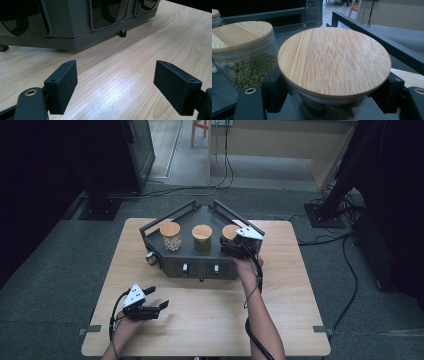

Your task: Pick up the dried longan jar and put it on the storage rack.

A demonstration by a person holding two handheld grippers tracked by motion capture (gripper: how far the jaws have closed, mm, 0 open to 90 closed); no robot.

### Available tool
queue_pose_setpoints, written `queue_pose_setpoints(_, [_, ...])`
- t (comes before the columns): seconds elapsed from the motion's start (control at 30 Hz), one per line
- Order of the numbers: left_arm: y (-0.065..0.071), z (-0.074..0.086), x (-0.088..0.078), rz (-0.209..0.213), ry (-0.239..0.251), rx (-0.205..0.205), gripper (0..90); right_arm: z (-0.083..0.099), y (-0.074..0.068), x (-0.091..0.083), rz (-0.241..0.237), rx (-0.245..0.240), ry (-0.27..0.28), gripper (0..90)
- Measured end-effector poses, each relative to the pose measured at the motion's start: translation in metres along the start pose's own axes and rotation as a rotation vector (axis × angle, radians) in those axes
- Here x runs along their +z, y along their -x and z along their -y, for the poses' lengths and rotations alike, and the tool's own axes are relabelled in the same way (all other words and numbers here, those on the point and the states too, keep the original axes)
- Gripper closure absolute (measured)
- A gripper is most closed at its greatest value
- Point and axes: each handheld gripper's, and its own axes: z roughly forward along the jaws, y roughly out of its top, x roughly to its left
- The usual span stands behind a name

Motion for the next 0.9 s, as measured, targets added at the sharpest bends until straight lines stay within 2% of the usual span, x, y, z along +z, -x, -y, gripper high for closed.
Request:
queue_pose_setpoints(0.43, [0.0010, -0.0004, 0.0012, 0.002, -0.003, 0.006, 18.7, 0.0002, -0.0028, -0.0005, 0.007, -0.003, -0.001, 24.9])
queue_pose_setpoints(0.57, [0.0005, -0.0004, 0.0015, 0.002, -0.003, 0.005, 18.7, 0.0008, -0.0004, -0.0011, -0.001, 0.012, 0.001, 20.6])
queue_pose_setpoints(0.8, [0.0007, -0.0007, 0.0016, 0.001, -0.004, 0.008, 18.7, 0.0055, 0.0002, -0.0048, -0.004, 0.022, 0.015, 18.4])
queue_pose_setpoints(0.9, [0.0007, -0.0008, 0.0016, 0.001, -0.005, 0.009, 18.7, 0.0054, -0.0014, -0.0055, 0.000, 0.002, 0.012, 18.4])
